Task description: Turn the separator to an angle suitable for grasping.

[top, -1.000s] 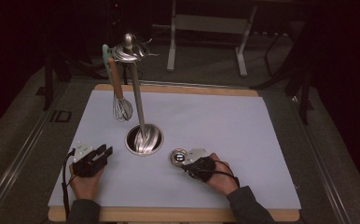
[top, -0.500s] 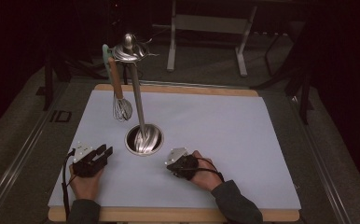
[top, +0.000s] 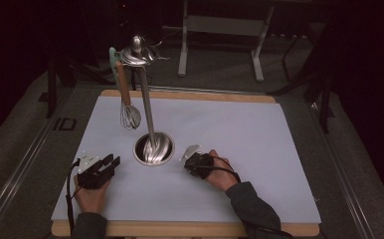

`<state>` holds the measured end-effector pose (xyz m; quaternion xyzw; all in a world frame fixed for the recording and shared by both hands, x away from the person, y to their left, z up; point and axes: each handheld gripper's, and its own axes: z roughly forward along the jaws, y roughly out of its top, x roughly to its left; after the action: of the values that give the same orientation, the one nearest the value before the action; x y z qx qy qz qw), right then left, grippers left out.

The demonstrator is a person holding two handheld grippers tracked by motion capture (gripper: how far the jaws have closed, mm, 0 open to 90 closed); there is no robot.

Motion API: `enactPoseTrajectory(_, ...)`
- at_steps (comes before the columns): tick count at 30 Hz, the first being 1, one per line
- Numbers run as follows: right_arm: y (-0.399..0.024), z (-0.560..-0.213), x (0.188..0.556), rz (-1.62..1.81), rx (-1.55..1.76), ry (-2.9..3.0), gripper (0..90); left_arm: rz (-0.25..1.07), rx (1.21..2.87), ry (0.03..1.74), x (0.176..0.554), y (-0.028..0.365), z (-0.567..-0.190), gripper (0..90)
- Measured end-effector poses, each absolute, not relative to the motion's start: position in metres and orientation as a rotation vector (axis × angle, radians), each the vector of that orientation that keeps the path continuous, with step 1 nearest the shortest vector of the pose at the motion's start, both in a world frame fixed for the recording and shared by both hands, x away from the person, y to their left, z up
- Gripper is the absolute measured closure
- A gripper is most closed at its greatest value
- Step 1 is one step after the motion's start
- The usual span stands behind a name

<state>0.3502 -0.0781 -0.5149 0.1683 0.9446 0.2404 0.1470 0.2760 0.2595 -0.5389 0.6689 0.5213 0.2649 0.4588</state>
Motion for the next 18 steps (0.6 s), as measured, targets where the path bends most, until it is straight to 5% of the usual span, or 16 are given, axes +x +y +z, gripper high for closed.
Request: enactPoseTrajectory(18, -0.189, -0.509, 0.408, 0.62, 0.957, 2.558, 89.5, 0.655, 1.652, 1.284, 0.276, 0.259, -0.539, 67.0)
